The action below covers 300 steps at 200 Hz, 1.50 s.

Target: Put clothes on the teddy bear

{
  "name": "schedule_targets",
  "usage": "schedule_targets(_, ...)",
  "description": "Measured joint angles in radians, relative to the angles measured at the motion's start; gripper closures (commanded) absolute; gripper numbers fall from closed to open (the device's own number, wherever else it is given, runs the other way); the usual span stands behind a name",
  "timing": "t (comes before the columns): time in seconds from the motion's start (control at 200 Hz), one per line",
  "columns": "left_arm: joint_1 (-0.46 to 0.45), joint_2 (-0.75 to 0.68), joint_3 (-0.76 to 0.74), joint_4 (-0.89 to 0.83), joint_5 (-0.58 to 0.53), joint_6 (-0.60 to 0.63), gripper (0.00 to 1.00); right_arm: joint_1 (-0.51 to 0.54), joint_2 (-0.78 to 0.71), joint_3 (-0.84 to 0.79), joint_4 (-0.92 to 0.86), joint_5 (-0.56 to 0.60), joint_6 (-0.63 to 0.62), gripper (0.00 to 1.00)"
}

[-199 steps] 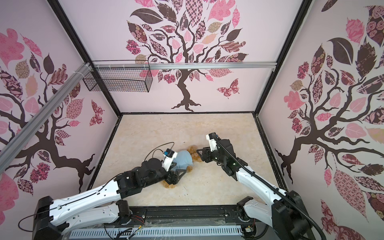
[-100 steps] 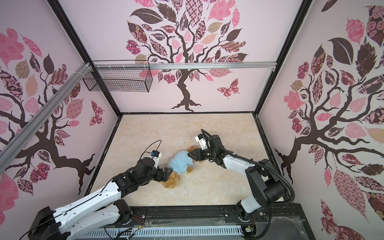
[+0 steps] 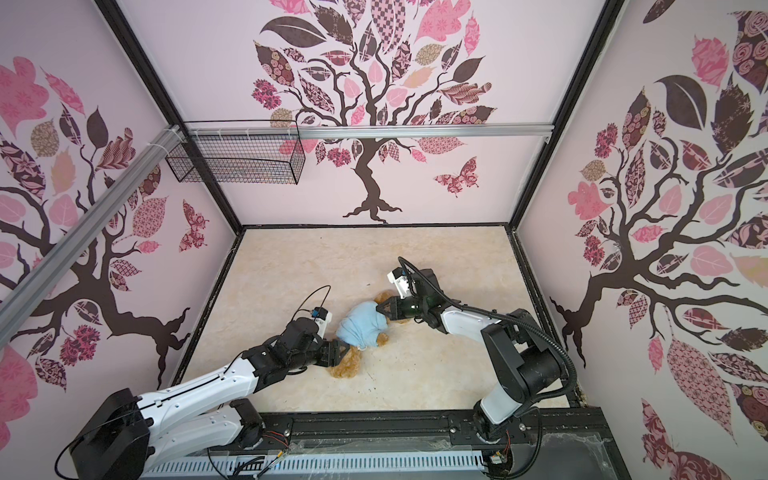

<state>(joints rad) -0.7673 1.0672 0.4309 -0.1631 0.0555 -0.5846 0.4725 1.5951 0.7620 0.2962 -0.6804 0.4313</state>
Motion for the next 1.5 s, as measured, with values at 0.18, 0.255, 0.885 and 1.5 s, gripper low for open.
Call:
schedule_targets(0.18,0.001,-0.006,-0.076,0.115,0.011,-0.036,0.72,-0.026,-0.009,-0.028,0.0,0.007,0.0,1.0)
schedule_targets(0.255,0.001,-0.014,-0.098,0.147,0.01,-0.04,0.83,-0.05,-0.011,-0.042,0.001,0.005,0.005,1.0)
schedule_targets(0.885,-0.004,-0.081,-0.097,0.132,0.034,-0.032,1.0,-0.168,-0.058,-0.174,0.048,-0.037,0.049,0.85)
schedule_targets(1.5,0.215,0.033,0.555,-0.662,0.076,0.204,1.0,0.311,-0.554,-0.355,0.224,0.454,-0.616,0.22)
